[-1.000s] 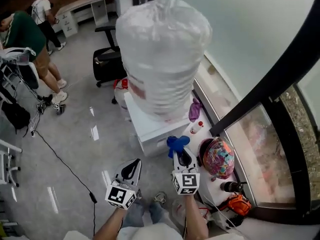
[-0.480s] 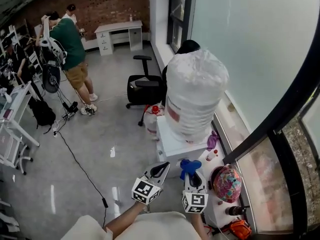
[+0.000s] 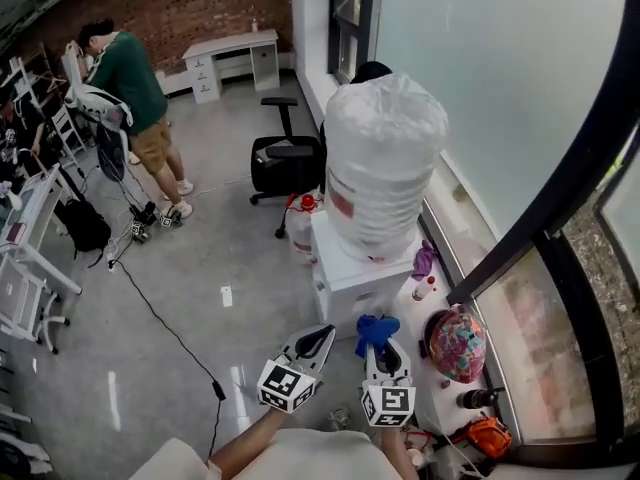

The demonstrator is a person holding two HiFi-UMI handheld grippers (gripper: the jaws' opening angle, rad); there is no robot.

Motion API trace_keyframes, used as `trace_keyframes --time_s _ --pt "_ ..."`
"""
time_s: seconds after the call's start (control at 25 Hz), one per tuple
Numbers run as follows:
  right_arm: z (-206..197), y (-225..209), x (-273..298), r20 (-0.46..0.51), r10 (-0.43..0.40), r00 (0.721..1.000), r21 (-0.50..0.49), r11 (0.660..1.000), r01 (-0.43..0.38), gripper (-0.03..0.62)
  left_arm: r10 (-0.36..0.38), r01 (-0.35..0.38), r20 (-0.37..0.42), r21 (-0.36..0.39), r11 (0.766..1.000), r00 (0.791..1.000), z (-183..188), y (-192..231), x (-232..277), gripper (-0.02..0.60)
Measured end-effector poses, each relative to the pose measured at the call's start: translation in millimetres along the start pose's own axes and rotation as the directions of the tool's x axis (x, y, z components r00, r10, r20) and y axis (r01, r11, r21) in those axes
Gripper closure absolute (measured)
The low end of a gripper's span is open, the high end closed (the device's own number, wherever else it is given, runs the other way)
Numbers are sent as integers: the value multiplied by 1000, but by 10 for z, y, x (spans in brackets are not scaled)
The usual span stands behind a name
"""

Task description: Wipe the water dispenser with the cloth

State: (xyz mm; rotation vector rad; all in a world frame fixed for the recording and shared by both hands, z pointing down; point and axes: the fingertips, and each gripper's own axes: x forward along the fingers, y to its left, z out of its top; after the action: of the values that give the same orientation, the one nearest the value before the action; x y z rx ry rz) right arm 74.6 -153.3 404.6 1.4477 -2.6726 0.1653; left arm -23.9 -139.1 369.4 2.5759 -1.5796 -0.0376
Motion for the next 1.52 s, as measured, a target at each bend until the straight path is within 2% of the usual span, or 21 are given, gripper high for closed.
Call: trace_keyframes --time_s 0.24,0.56,0.72,0.84,1.12,1.52 --pt "-82 393 -399 -5 -57 998 -13 998 57 497 -50 50 24 -9 999 998 9 -64 -458 571" --pt "-323 1390 -1011 6 -142 990 -4 990 142 497 -137 136 33 22 990 990 -110 -96 -1580 571" --pt "-531 1861 -1304 -24 -167 986 11 986 167 497 -156 156 14 7 988 988 -247 -120 -2073 571" --pt "-533 2111 -1495 -27 -179 983 9 984 180 497 -168 168 19 -3 986 986 -227 -168 -2345 571" --pt "-368 2279 -1895 5 -230 973 3 973 230 497 -204 204 30 -6 979 979 -151 -393 -2684 571" --pt "-213 2315 -2364 32 -220 975 -19 975 221 497 -193 193 37 2 981 980 -65 -824 -2897 571"
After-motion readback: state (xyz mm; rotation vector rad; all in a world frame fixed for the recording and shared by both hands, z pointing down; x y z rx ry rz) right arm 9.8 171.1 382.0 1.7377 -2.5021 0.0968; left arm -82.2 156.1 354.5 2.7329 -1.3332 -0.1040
